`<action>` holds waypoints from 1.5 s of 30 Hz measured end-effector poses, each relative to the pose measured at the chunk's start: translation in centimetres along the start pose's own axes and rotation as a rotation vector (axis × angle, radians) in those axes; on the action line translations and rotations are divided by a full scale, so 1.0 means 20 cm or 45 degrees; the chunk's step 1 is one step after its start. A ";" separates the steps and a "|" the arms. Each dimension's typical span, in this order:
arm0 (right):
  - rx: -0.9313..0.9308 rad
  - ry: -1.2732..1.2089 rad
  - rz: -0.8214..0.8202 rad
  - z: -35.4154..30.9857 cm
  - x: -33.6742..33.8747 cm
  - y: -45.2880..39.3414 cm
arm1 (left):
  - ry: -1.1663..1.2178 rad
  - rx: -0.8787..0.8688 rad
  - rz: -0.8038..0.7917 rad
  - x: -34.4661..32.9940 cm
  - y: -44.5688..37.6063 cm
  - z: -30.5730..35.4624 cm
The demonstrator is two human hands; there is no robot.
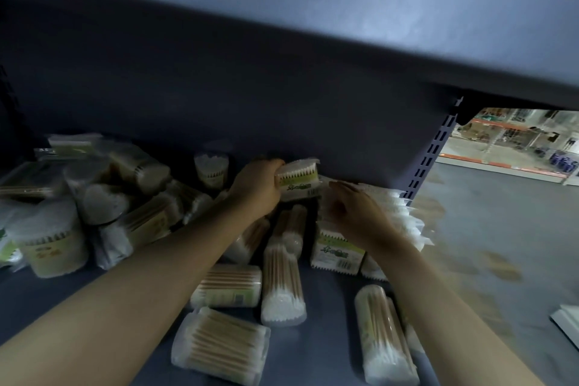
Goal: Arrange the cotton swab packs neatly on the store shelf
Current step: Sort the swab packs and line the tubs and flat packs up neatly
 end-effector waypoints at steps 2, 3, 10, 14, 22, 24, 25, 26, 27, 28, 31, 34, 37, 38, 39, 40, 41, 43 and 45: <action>-0.001 0.003 0.007 0.00 -0.01 0.00 | -0.121 -0.043 -0.050 -0.01 0.00 -0.01; 0.001 0.024 0.005 0.00 -0.01 0.00 | -0.190 -0.061 -0.079 -0.02 0.00 -0.01; 0.008 0.122 -0.047 0.01 -0.05 -0.02 | -0.363 -0.096 -0.074 -0.07 -0.01 0.03; 0.018 0.127 -0.051 0.02 -0.06 -0.03 | -0.381 -0.196 0.030 -0.06 0.03 0.03; 0.030 0.133 -0.054 0.03 -0.07 -0.02 | -0.427 -0.586 -0.191 -0.12 0.12 0.05; 0.021 0.138 -0.052 0.03 -0.07 -0.02 | -0.355 -0.481 -0.226 -0.14 0.10 0.02; 0.017 0.141 -0.053 0.03 -0.07 -0.02 | -0.315 -0.453 -0.225 -0.14 0.10 0.02; 0.013 0.142 -0.058 0.03 -0.07 -0.02 | -0.273 -0.435 -0.236 -0.14 0.09 0.02; 0.010 0.141 -0.061 0.03 -0.07 -0.02 | -0.225 -0.414 -0.249 -0.14 0.09 0.02; 0.009 0.140 -0.064 0.03 -0.07 -0.03 | -0.184 -0.392 -0.263 -0.14 0.08 0.02; 0.010 0.134 -0.068 0.02 -0.07 -0.02 | -0.116 -0.335 -0.282 -0.16 0.07 0.01; 0.047 0.124 -0.048 0.01 -0.05 -0.01 | -0.160 -0.308 -0.296 -0.18 0.06 0.01; 0.047 0.122 -0.050 0.01 -0.05 0.00 | -0.177 -0.293 -0.281 -0.20 0.05 0.04; 0.041 0.120 -0.053 0.02 -0.05 -0.01 | -0.171 -0.282 -0.278 -0.20 0.05 0.04; 0.030 0.117 -0.057 0.02 -0.06 -0.01 | -0.161 -0.274 -0.279 -0.20 0.05 0.05; 0.022 0.115 -0.059 0.02 -0.06 -0.02 | -0.152 -0.268 -0.284 -0.20 0.05 0.05; 0.017 0.112 -0.060 0.02 -0.06 -0.02 | -0.138 -0.263 -0.292 -0.21 0.05 0.04; 0.017 0.107 -0.053 0.02 -0.06 -0.02 | -0.069 -0.248 -0.311 -0.20 0.04 0.04; 0.025 0.100 -0.031 0.02 -0.05 -0.01 | 0.059 -0.228 -0.320 -0.19 0.04 0.03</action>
Point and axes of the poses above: each hand's wrist, its own y-axis away from the middle knuckle, its own x-axis out of the back of the hand, z = x × y, the point moved 5 cm from there along -y, towards the middle knuckle, and after that the axes turned 9 degrees about -x, right-handed, at the moved point
